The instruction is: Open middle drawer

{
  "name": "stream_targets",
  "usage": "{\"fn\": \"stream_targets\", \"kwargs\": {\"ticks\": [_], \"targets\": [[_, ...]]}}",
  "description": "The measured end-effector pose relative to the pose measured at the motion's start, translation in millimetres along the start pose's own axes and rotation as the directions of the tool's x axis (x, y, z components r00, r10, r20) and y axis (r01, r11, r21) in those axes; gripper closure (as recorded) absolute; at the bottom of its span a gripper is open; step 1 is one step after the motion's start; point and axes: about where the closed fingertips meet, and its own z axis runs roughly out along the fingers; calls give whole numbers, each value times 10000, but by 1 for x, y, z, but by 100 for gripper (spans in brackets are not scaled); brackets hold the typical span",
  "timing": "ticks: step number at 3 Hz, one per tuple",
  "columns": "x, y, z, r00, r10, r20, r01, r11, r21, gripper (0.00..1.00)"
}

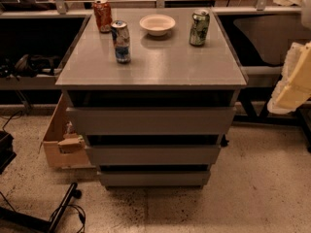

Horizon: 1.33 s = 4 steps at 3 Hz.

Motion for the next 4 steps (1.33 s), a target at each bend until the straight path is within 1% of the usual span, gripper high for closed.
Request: {"fn": "stream_targets", "kwargs": {"ticks": [1, 2, 3, 4], "targets": [[0, 0, 0, 10000, 0, 0, 0, 10000, 0, 0], [1, 5, 9, 9993, 181, -313, -172, 9994, 284, 0], [12, 20, 50, 9938, 716, -845, -678, 9966, 466, 0], [46, 49, 114, 9871, 1030, -1225, -964, 9936, 586, 0]]}}
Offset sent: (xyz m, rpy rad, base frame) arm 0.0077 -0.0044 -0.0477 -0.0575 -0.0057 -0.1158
